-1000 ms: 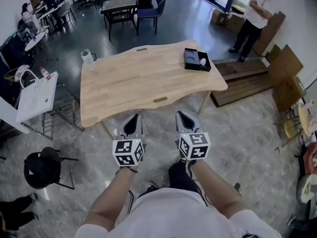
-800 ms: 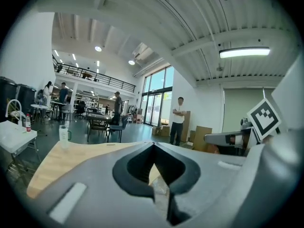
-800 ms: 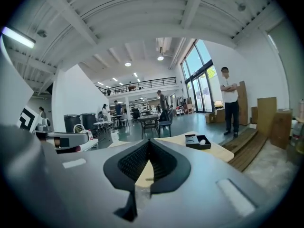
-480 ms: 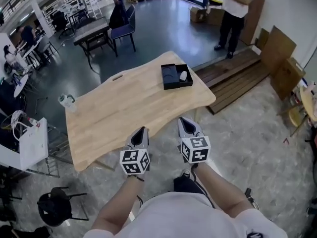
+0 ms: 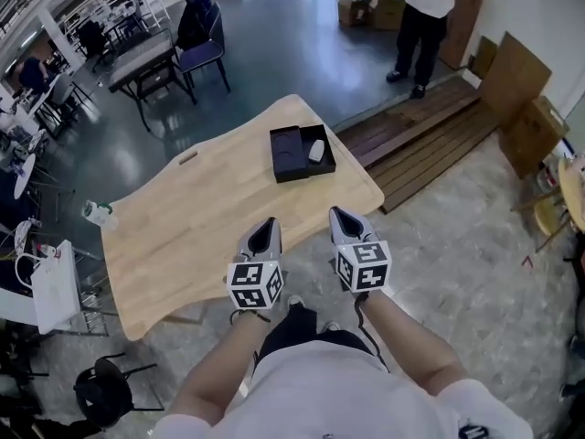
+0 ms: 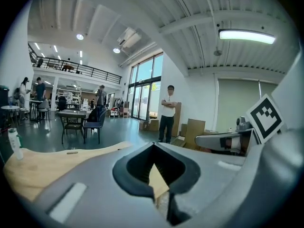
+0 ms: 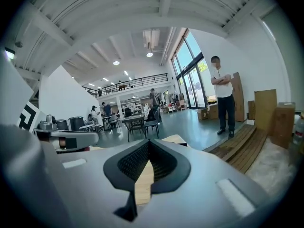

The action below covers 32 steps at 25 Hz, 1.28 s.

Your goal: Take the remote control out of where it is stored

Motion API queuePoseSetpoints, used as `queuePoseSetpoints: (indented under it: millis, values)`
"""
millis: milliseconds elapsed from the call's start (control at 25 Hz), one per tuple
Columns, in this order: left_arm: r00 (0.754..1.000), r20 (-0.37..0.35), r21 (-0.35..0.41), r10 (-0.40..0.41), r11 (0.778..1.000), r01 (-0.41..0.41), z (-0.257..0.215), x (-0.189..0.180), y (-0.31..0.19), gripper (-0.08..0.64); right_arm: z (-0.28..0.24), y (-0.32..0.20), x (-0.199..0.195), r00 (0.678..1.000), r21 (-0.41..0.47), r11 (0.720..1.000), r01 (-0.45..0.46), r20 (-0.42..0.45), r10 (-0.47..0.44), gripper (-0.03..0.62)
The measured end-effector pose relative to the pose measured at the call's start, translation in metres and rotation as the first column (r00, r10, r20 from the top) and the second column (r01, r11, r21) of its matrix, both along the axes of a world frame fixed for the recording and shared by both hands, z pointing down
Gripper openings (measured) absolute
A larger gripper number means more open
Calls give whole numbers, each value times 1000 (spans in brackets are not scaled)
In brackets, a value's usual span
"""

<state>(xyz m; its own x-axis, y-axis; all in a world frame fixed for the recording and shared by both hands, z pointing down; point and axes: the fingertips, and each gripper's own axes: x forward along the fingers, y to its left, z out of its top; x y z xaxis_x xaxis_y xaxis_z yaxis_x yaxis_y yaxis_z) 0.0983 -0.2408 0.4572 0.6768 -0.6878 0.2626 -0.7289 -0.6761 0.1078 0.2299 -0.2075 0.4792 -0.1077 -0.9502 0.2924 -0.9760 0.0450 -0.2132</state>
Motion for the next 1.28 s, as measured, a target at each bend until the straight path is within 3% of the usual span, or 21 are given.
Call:
queuePoseSetpoints:
  millis: [320, 560, 880, 1120, 1280]
  values:
    - [998, 3, -51, 56, 997, -56, 30, 73, -101, 0, 19, -99, 57, 1000, -30, 999, -17, -24, 16, 26]
    - [991, -3, -118, 133, 984, -132, 55, 128, -193, 0, 41, -188, 95, 998, -114, 993, -45, -36, 41, 26]
    - [975, 98, -252, 202, 952, -172, 119, 184, -268, 0, 79, -269, 133, 999, -197, 979, -48, -12, 47, 26]
    - [936, 244, -368, 255, 917, -154, 183, 220, -305, 13, 120, -305, 160, 999, -261, 965, -8, 30, 17, 26]
    - [885, 345, -435, 313, 889, -145, 245, 247, -331, 119, 150, -326, 186, 999, -291, 957, 3, 44, 10, 26]
